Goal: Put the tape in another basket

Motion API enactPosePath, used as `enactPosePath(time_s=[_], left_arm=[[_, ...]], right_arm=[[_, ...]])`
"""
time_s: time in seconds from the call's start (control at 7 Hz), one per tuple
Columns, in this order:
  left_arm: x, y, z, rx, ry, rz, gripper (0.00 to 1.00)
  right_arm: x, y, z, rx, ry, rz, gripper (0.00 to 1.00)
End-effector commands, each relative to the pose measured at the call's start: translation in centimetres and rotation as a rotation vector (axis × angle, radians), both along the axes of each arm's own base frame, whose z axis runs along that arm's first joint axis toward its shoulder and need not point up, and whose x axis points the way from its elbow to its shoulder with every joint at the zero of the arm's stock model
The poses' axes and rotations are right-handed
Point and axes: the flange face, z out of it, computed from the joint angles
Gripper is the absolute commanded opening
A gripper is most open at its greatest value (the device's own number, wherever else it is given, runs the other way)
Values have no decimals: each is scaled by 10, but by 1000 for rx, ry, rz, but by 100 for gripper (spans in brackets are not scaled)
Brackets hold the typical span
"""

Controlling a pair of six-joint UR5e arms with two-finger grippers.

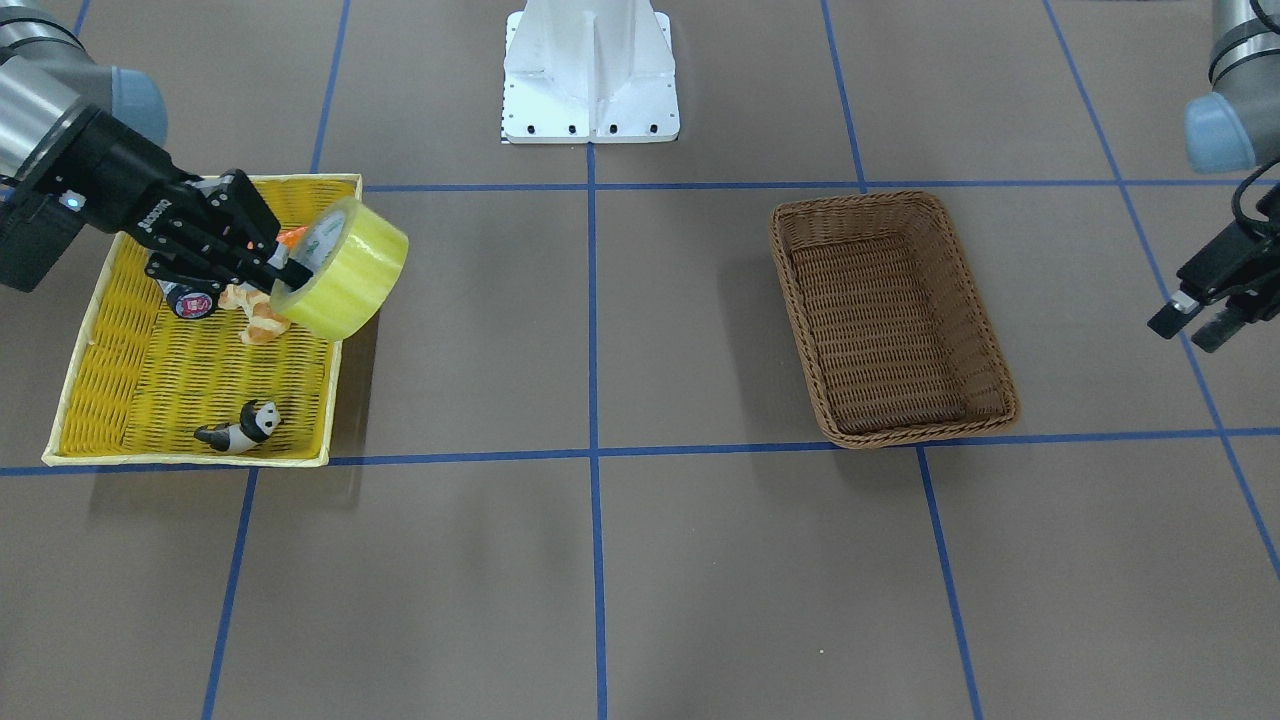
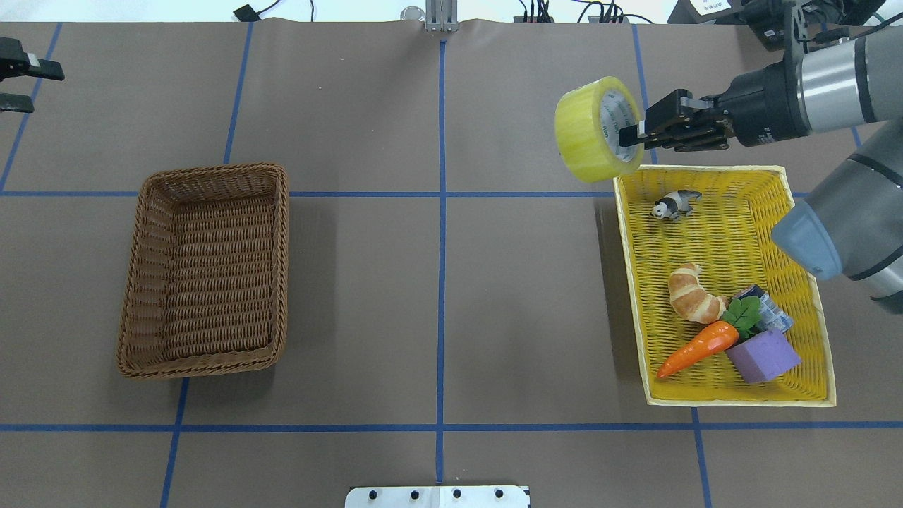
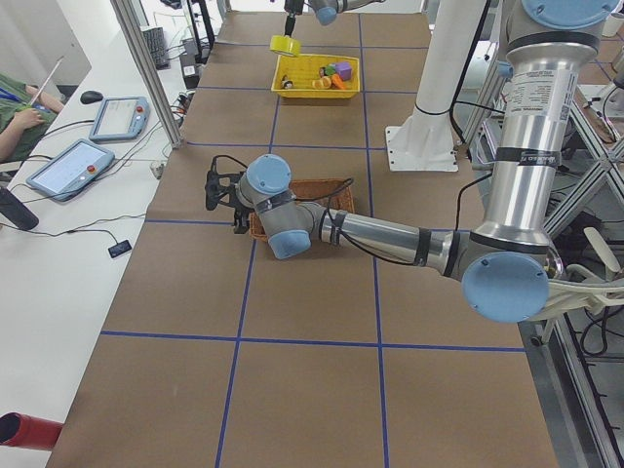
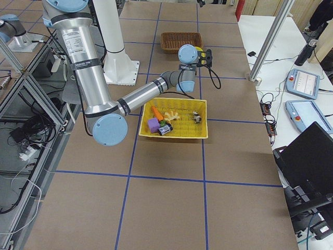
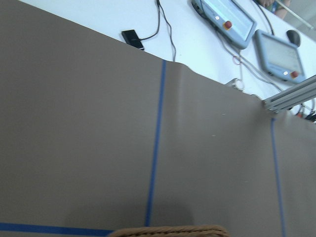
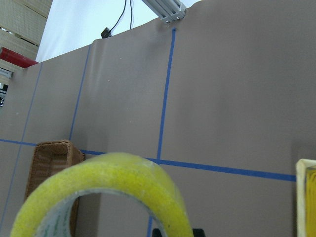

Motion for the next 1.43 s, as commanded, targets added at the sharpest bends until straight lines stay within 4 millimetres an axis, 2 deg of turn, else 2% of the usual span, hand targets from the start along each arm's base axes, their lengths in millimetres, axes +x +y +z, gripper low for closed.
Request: enactPosePath(time_s=[0.0,0.14,0.29,0.43,0.57,0.71,0.86,1.14,1.29], left_arm=[[41,8,-80,-87,345,31,95],[77,17,-109,-107,481,52,95],[126,34,-129,-101,622,47,95],[173,62,-139,-83,774,31,95],[210,88,-163,-66,896,52,95],[232,104,-188,-55,942,105,95],[243,112,-205,-48,966,138,95],[250,125,-216,-48,983,173,95],[263,137,-217,-59,983,200,95]], right_arm=[[-25,21,-29,-30,-100,-64,0],[-37,29,-44,-17,-133,-95,0],[-47,36,-57,-9,-150,-120,0],[-60,43,-76,-6,-176,-149,0],[-70,49,-94,-36,-205,-180,0],[-76,54,-106,-38,-221,-197,0],[-76,57,-109,-32,-227,-203,0],[-82,64,-109,-23,-235,-221,0],[-82,63,-109,-24,-234,-221,0]])
